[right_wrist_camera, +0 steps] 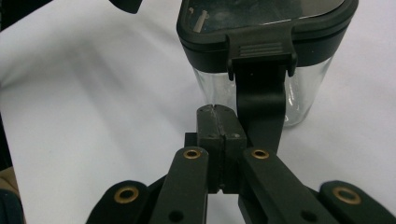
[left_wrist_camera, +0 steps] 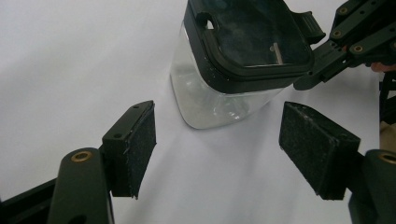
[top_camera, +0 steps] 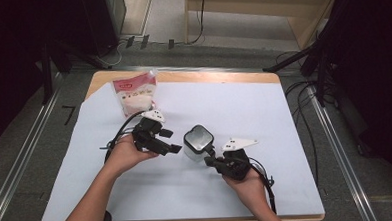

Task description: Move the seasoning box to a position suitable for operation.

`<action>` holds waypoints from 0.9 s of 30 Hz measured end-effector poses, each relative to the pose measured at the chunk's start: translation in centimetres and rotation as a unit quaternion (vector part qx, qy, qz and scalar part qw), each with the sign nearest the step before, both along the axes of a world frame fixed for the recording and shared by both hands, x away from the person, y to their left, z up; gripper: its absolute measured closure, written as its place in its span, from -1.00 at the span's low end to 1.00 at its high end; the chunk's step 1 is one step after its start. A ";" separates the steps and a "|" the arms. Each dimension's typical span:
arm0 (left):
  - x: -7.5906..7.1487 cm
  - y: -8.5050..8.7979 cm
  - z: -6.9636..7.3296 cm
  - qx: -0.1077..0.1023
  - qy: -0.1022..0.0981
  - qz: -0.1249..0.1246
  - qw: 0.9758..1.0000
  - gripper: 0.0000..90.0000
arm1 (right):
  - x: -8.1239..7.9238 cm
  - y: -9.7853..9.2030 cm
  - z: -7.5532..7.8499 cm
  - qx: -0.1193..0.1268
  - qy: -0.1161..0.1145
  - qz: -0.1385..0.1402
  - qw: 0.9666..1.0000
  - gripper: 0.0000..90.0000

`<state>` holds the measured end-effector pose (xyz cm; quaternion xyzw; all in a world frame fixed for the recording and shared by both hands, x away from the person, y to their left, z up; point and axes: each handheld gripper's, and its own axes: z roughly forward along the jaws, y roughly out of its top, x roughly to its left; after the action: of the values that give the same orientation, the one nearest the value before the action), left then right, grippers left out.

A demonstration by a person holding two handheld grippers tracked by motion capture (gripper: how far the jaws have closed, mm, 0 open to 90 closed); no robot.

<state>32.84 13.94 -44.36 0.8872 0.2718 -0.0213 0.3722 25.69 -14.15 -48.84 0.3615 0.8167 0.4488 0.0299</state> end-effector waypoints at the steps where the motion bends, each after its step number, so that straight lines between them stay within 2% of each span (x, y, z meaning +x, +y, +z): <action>1: 0.0 0.0 0.0 0.000 -0.001 -0.005 1.000 -0.37 | 0.1 -0.1 0.0 -0.001 0.003 -0.003 1.000 1.00; 2: 0.0 -0.1 0.0 0.004 -0.002 -0.005 1.000 -0.37 | 0.2 -0.2 0.1 -0.001 0.005 -0.005 1.000 1.00; 4: 0.0 -0.1 0.0 -0.002 -0.003 -0.008 1.000 -0.37 | 0.4 -0.5 0.0 0.002 0.006 -0.008 1.000 1.00; 12: 0.0 -0.4 -0.1 -0.004 -0.004 -0.009 1.000 -0.40 | 1.2 -1.7 0.1 0.001 0.014 -0.021 1.000 1.00; 16: -0.1 -0.8 0.0 -0.003 -0.014 -0.007 1.000 -0.47 | 1.6 -2.2 0.2 0.002 0.016 -0.027 0.999 1.00; 19: -0.1 -1.2 0.1 -0.006 -0.018 -0.016 1.000 -0.52 | 2.0 -2.7 0.3 -0.001 0.020 -0.027 0.999 1.00; 21: -0.1 -1.4 0.1 -0.009 -0.017 -0.021 1.000 -0.55 | 2.3 -3.0 0.4 -0.004 0.021 -0.028 0.999 1.00; 23: 0.1 -1.7 0.1 -0.010 -0.007 -0.026 1.000 -0.55 | 2.5 -3.2 0.4 -0.005 0.020 -0.030 0.999 1.00; 27: 0.2 -2.2 0.4 -0.013 -0.005 -0.032 0.999 -0.54 | 2.9 -3.6 0.5 -0.011 0.021 -0.032 0.999 1.00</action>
<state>33.09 11.72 -43.98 0.8906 0.2416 -0.0324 0.3839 28.62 -17.79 -48.32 0.3967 0.8101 0.4306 0.0311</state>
